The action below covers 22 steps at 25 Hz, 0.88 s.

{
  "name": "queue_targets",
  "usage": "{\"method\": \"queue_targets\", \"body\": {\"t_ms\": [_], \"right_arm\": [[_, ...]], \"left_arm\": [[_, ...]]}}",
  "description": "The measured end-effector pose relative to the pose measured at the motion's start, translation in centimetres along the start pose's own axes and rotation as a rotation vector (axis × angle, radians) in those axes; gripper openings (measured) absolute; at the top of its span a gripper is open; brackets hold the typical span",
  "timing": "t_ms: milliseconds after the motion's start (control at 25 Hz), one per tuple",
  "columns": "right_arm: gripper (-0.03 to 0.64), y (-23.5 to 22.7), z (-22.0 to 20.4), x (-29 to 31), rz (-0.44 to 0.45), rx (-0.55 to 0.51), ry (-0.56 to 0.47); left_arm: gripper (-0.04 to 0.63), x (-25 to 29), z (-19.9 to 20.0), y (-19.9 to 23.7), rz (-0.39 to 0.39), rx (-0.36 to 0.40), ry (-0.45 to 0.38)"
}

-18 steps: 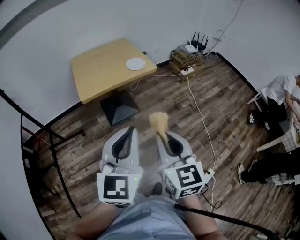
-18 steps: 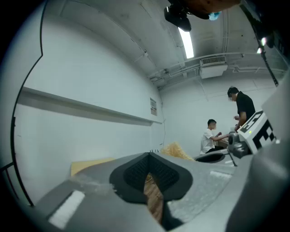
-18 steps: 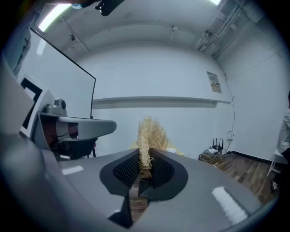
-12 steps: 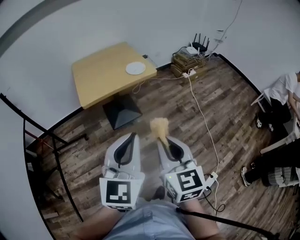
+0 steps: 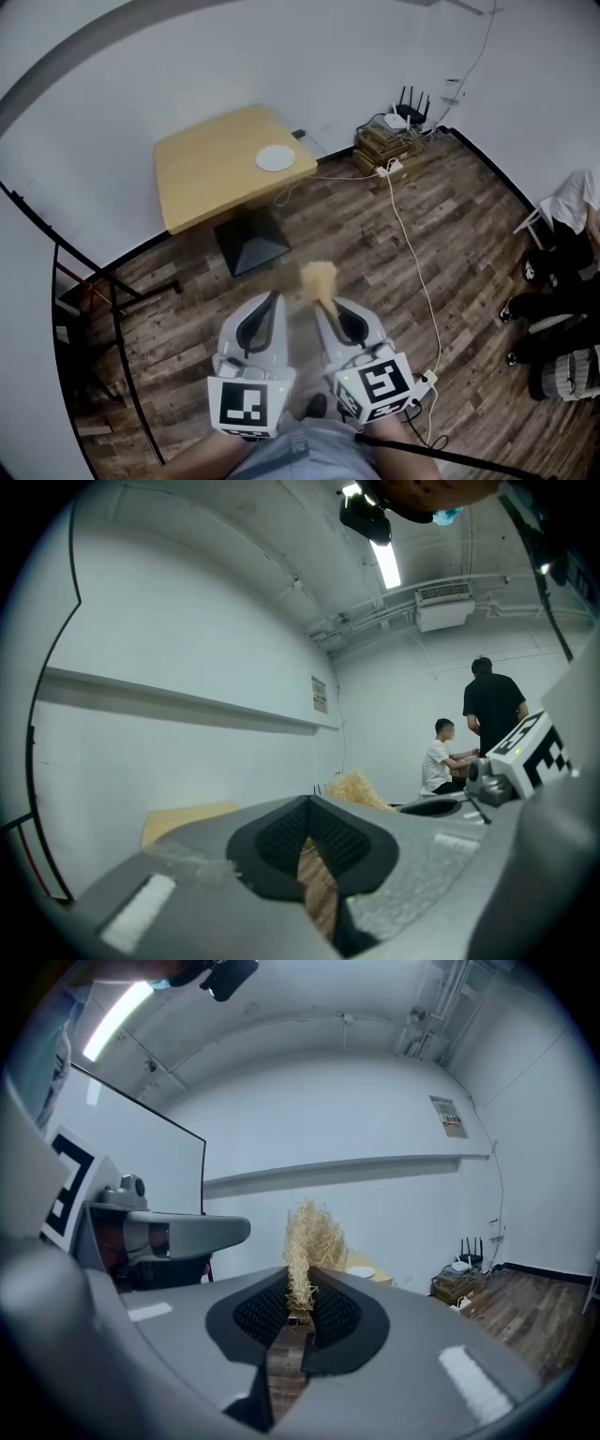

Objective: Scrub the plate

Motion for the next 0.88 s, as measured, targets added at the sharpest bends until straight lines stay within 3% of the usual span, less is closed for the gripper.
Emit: {"method": "queue_targets", "body": {"t_ms": [280,520,880], "right_arm": [[0.049,-1.1,-3.1,1.5,0.024,0.063,0.070],[0.049,-4.3,-4.1,5.8,0.008,0.094,0.108],[0.049,-8.8,-0.6,17.1,-0.002,0.092,0.107]], "left_arm": [[0.020,1.3,-2.7,0.8,0.029,-0.016,0.088],[0.020,6.5,-4.0,2.9,0.014,-0.032,0.122],[0.020,16.6,-2.1,10.5,0.001,-0.056,0.093]]}}
Point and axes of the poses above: the fingertips, and each gripper's own axes: x forward along the fingers, y to its left, z out of its top, the point moved 2 cm from there along -x, backward along the fingers, and after that the axes turned 3 degrees about y, right-handed, at the moved point
